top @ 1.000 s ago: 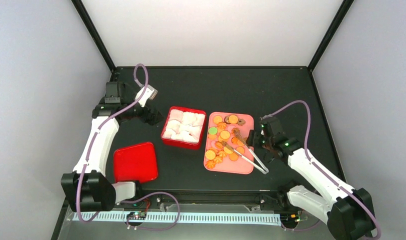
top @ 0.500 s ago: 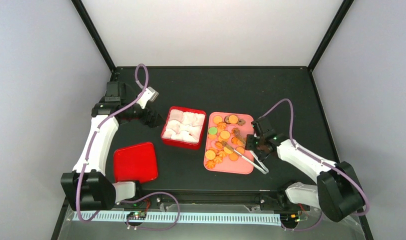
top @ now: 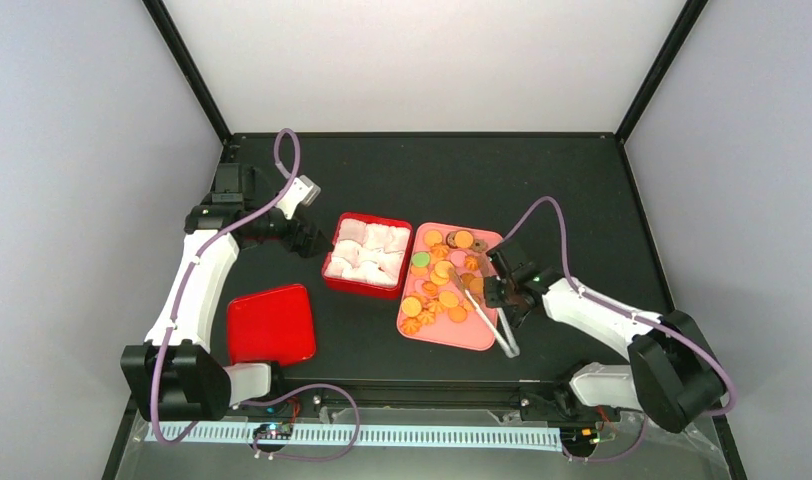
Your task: Pack the cookies
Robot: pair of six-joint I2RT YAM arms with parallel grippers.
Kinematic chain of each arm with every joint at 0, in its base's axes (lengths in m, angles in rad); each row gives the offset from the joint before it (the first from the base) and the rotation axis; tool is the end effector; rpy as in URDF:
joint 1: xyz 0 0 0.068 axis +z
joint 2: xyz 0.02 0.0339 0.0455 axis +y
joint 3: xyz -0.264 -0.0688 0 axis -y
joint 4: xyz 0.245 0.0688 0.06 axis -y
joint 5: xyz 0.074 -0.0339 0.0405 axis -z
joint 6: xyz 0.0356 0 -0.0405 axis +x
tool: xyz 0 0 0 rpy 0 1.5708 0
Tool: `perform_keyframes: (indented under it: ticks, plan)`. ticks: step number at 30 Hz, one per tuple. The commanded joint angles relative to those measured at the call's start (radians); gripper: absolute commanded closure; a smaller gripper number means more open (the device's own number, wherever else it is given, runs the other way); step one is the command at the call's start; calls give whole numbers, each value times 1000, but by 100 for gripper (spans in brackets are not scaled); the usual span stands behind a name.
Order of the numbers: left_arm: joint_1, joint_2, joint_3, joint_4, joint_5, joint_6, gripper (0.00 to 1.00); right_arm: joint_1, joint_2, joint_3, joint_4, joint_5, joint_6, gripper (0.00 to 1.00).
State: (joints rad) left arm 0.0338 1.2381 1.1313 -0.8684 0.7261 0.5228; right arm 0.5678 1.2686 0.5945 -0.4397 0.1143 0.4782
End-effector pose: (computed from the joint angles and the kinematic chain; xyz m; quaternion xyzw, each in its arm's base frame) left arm 0.2409 -0.0155 0.3133 0.3174 0.8419 -0.2511 0.3570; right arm 0.1864 0.1141 0.1613 -0.0306 0.9720 0.0648 0.2237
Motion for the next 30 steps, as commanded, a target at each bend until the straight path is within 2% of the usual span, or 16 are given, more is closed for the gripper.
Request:
perform_keyframes:
  ticks: [1, 3, 14, 16, 18, 26, 30]
  plan:
    - [-11, -5, 43, -28, 26, 24, 1, 61, -35, 48, -1, 53, -9, 94]
    - [-14, -7, 46, -37, 34, 34, 1, 84, -42, 53, -3, 77, -18, 99]
    - [-75, -30, 45, -123, 129, 134, 1, 138, -126, 89, -35, 119, -65, 99]
    - [-85, -35, 43, -165, 192, 184, 1, 153, -143, 115, -43, 109, -78, 99]
    - [-100, -39, 47, -235, 273, 304, 1, 181, -141, 152, -47, 97, -110, 99]
    - [-219, -39, 156, -486, 266, 614, 1, 371, 30, 400, -123, 117, -239, 99]
    - [-235, -106, 117, -421, 237, 618, 1, 457, 97, 503, -139, 102, -299, 99]
